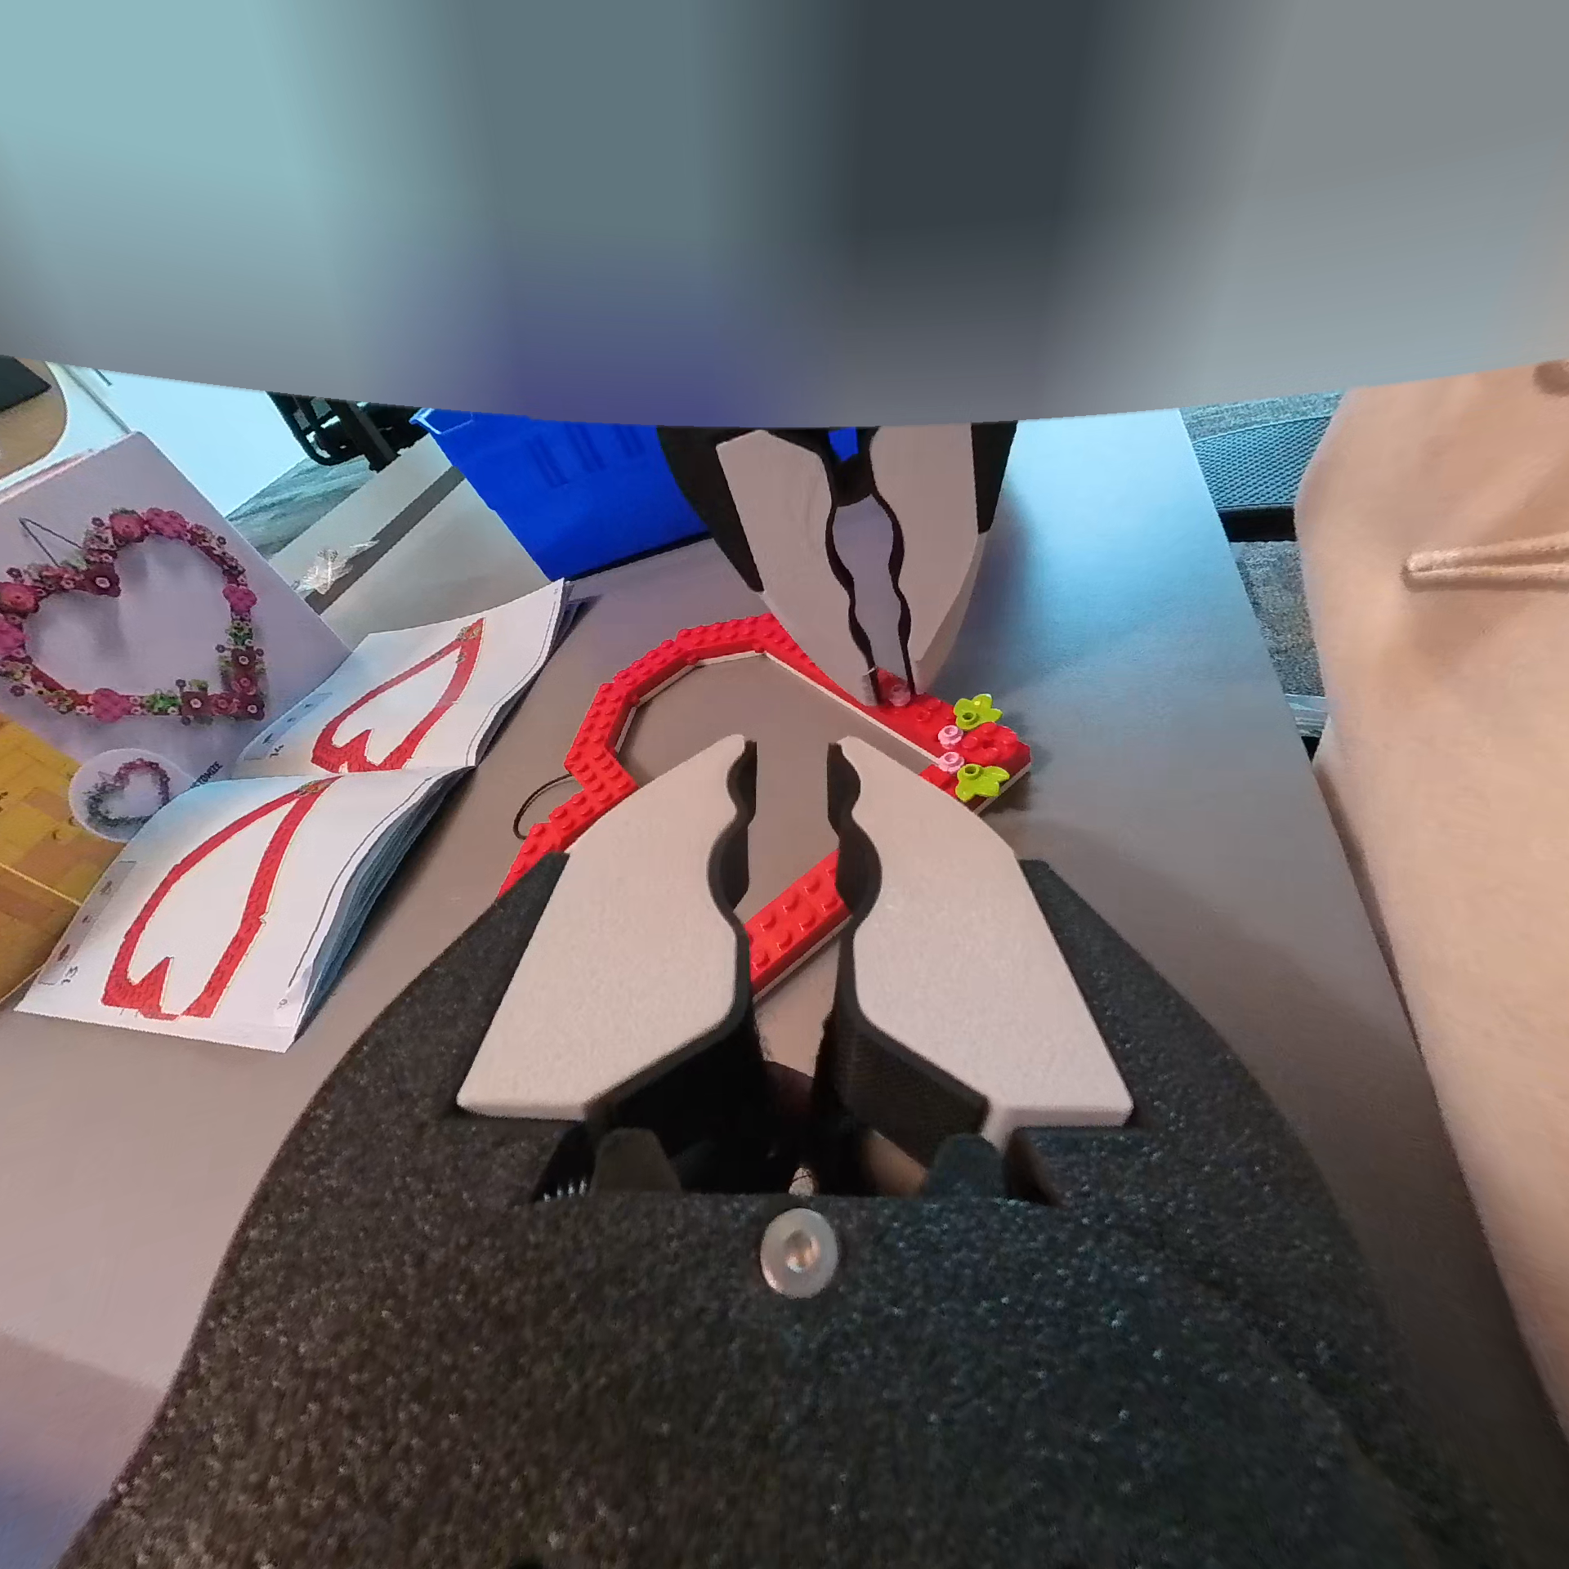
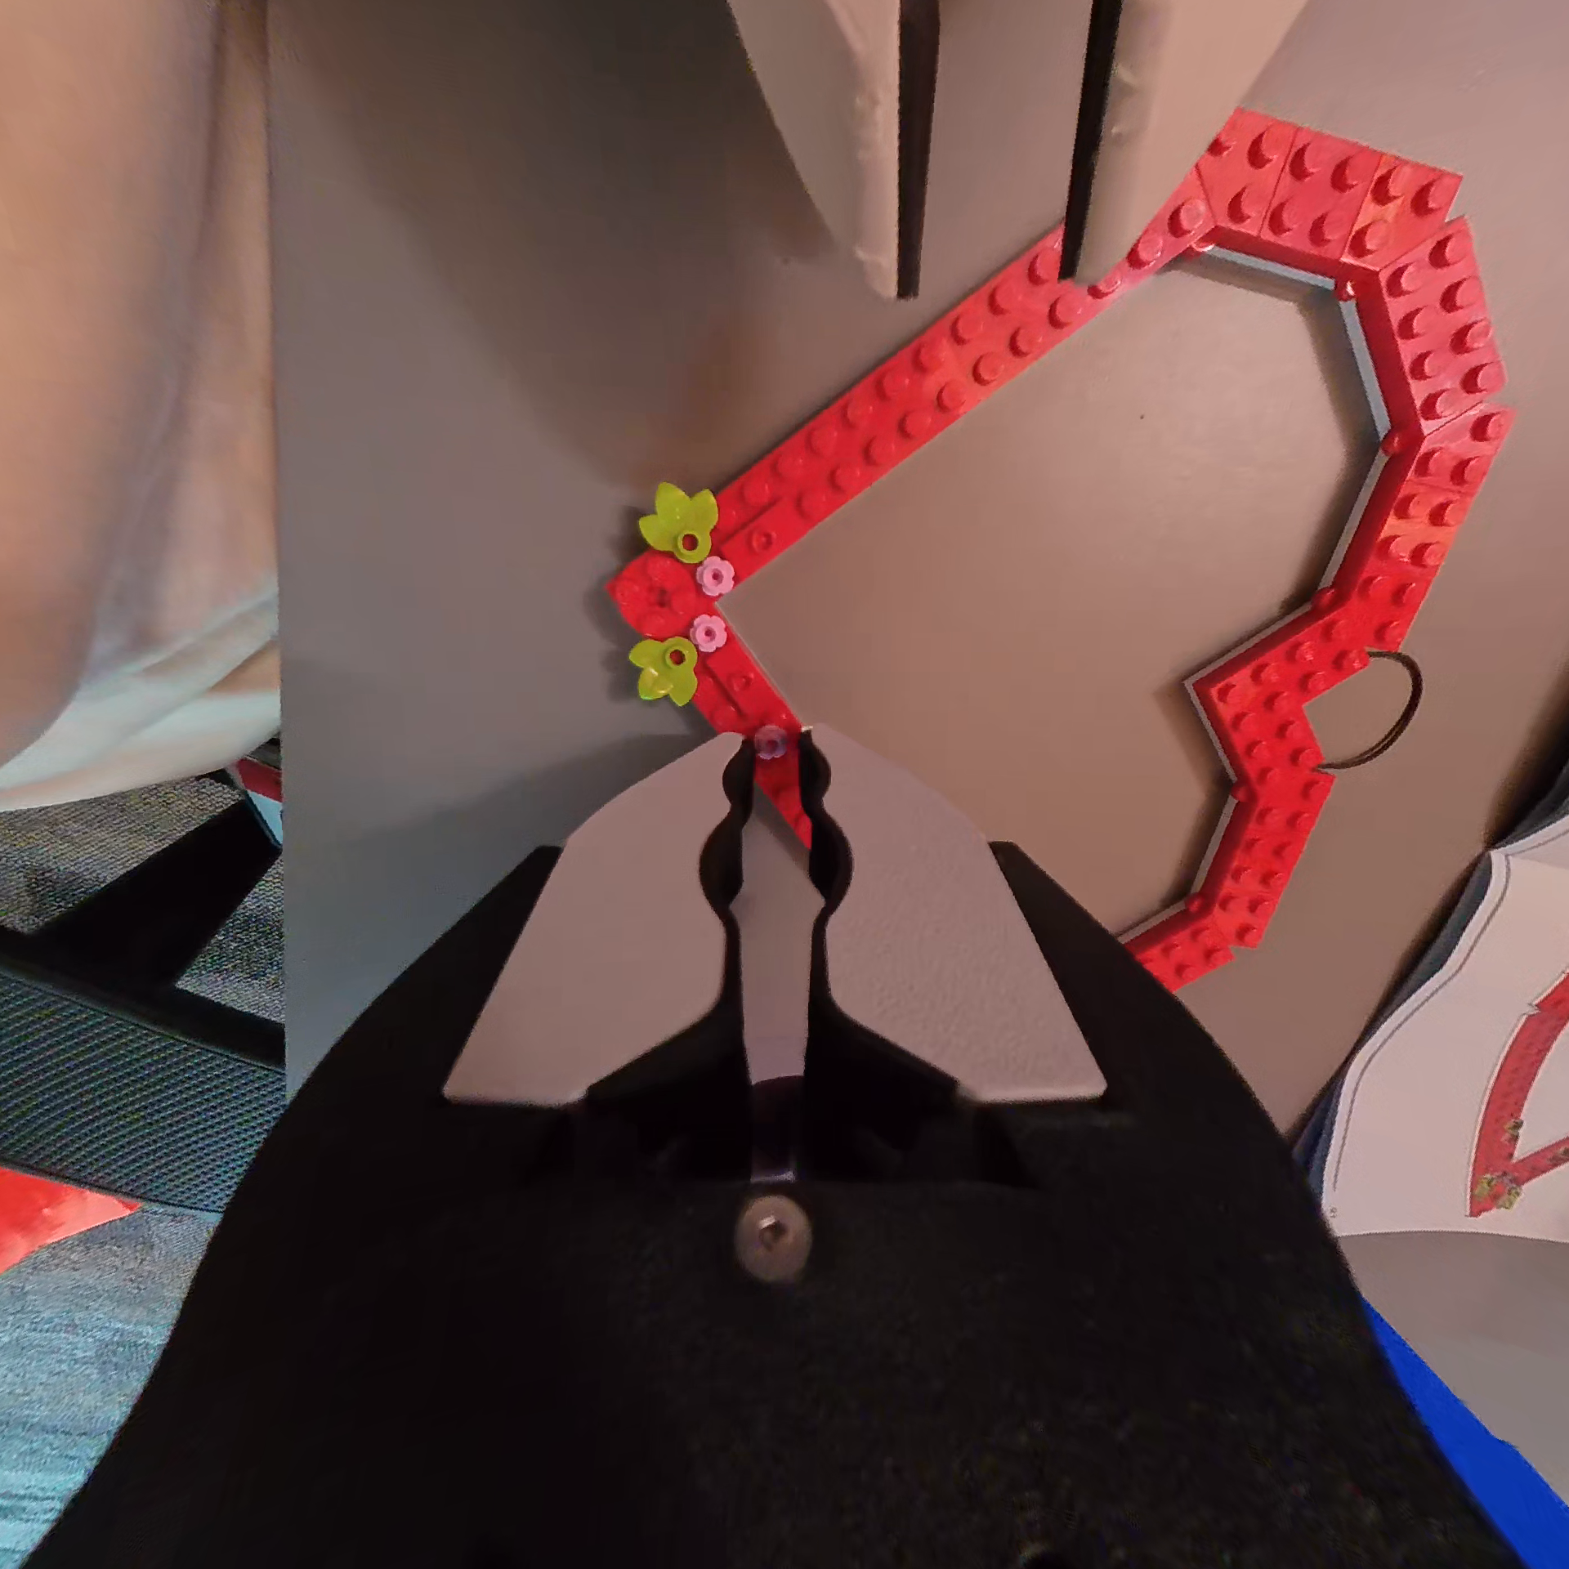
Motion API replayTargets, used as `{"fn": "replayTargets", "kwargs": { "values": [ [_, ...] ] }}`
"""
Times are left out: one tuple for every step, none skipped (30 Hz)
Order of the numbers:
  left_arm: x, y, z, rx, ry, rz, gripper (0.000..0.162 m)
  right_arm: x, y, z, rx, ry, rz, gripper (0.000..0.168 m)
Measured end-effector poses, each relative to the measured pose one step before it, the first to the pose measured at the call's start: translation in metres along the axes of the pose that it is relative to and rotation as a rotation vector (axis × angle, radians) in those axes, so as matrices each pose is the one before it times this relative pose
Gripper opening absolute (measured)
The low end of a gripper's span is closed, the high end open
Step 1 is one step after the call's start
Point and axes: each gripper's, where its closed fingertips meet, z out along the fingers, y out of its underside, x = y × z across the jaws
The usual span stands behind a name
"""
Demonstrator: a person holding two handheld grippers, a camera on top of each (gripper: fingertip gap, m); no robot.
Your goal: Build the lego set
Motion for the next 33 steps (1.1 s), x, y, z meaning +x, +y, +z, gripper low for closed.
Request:
{"fn": "replayTargets", "kwargs": {
  "values": [
    [0.00028,0.00004,0.00005,-0.0004,0.0,0.0005,0.015,0.0003,-0.00092,-0.00014,0.0037,0.0008,-0.0006,0.011],
    [0.00018,0.00005,0.00029,0.0001,-0.0002,0.0006,0.015,0.00038,-0.00109,-0.00034,0.0054,0.0014,-0.0009,0.011],
    [0.00016,-0.00018,-0.00008,0.0001,-0.0004,0.0004,0.015,0.00014,-0.00076,-0.00016,0.0041,-0.0006,-0.0005,0.011],
    [0.00006,0.00002,0.00002,-0.0005,-0.0001,0.0001,0.015,0.00025,-0.00026,0.00008,0.0002,0.0005,0.0001,0.011],
    [-0.00041,0.00035,0.0002,-0.0006,0.0,0.0001,0.015,0.00051,-0.00012,0.00011,-0.0008,0.0016,-0.0015,0.011],
    [-0.00008,0.00021,0.00001,-0.0006,0.0005,0.0006,0.015,-0.00017,-0.0002,0.00028,0.0005,-0.0027,-0.0011,0.011],
    [0.0004,-0.00011,-0.0001,0.0001,0.0002,0.0004,0.015,-0.00058,-0.00024,0.00046,-0.0005,-0.0044,0.0012,0.011],
    [-0.00004,-0.00019,-0.00024,0.0004,0.0001,0.0003,0.015,-0.00042,-0.0002,0.00052,-0.0013,-0.0031,0.0004,0.011],
    [0.00011,-0.00024,-0.00037,0.0008,0.0,-0.0004,0.015,0.00006,-0.00054,0.00009,0.0015,0.0013,-0.0016,0.011],
    [0.00006,0.00018,-0.00025,0.0007,-0.0003,-0.0006,0.015,0.00028,-0.00035,-0.00008,0.0011,0.0018,-0.0022,0.011],
    [-0.00027,0.00025,0.0002,-0.0001,-0.0002,-0.0002,0.015,-0.00028,0.00014,0.00008,-0.0023,-0.0022,-0.0006,0.011],
    [-0.00002,-0.00015,0.00012,0.0001,0.0,0.0003,0.015,-0.00002,0.00048,0.00006,-0.0033,-0.0016,0.0004,0.012],
    [0.00028,-0.00032,-0.00021,-0.0004,0.0,0.0004,0.015,0.00042,0.00024,-0.00018,-0.0006,0.0015,0.0003,0.012],
    [0.00026,0.00002,-0.00023,-0.0003,0.0003,0.0002,0.015,0.00054,0.00055,-0.0001,-0.0019,0.0021,0.0005,0.012],
    [0.00018,0.00003,-0.00015,-0.0004,0.0,0.0001,0.015,0.00055,0.00012,-0.00004,-0.0007,0.0013,0.0016,0.012],
    [0.00007,0.00021,0.00004,-0.0002,0.0002,0.0003,0.015,0.00012,-0.00017,-0.00009,0.0018,-0.0001,0.001,0.012],
    [0.00002,0.00016,0.00014,0.0001,0.0001,-0.0001,0.015,-0.00001,-0.00017,0.00012,0.0019,-0.0008,-0.0005,0.012],
    [-0.00015,-0.00012,-0.00022,0.0001,0.0001,0.0,0.015,0.0,0.00003,0.00011,0.0002,-0.001,0.0,0.012],
    [0.00018,0.00003,-0.00045,0.0002,0.0003,0.0006,0.015,0.00005,-0.00023,0.00004,0.002,-0.0008,0.0016,0.013],
    [0.00003,-0.00004,-0.00024,-0.0001,0.0002,-0.0001,0.015,0.00018,-0.00039,-0.00004,0.0018,0.0006,0.0008,0.013],
    [-0.00001,0.00015,-0.00003,-0.0001,0.0,-0.0005,0.015,0.00024,-0.00014,-0.00006,0.0002,0.0014,-0.0016,0.013],
    [-0.0002,0.00017,-0.00017,-0.0012,0.0008,-0.0001,0.015,0.00014,-0.00021,0.00004,-0.0003,0.0013,-0.002,0.013],
    [-0.00007,0.00016,0.00045,-0.0013,0.0001,0.0001,0.015,0.00012,-0.0004,0.00003,0.0008,0.0,-0.0008,0.013],
    [0.0002,0.00021,0.00009,-0.0008,0.0002,0.0006,0.015,-0.00048,-0.00046,-0.00003,0.0015,-0.0035,0.0001,0.013],
    [-0.0005,-0.00005,0.00087,-0.001,0.0005,0.0002,0.015,-0.00022,-0.00003,0.00008,-0.0008,-0.001,-0.0003,0.014],
    [-0.00022,0.00003,0.00023,-0.0011,0.0004,0.0003,0.015,0.00013,0.00001,-0.00005,-0.0013,0.0013,-0.001,0.014],
    [-0.00012,0.00022,0.00017,-0.0008,0.0011,0.0007,0.015,-0.00035,-0.00016,-0.00027,0.0,-0.0025,-0.0002,0.015],
    [-0.00014,0.00007,0.0002,-0.0006,0.0006,0.0008,0.015,-0.00038,-0.00061,-0.0006,0.0044,-0.0035,0.0026,0.015],
    [0.0001,0.00022,-0.00032,-0.0006,0.0004,0.001,0.015,-0.00002,-0.00098,-0.001,0.0077,-0.0022,0.0056,0.015],
    [-0.00021,0.0,0.00014,0.0002,0.0002,0.0007,0.015,0.00012,-0.00054,-0.00155,0.0072,-0.0029,0.0071,0.015],
    [-0.00038,0.00037,-0.00001,0.0004,-0.0008,-0.0001,0.015,0.00022,-0.00019,-0.00226,0.0079,-0.004,0.01,0.013],
    [-0.00018,0.00009,0.00034,0.0006,-0.0007,-0.0003,0.015,0.00061,-0.00017,-0.00241,0.0106,-0.0038,0.0147,0.008],
    [-0.00035,0.00106,0.00001,0.0,-0.0004,0.0005,0.015,0.0002,0.00001,-0.00186,0.0115,-0.0083,0.018,0.003]
  ]
}}
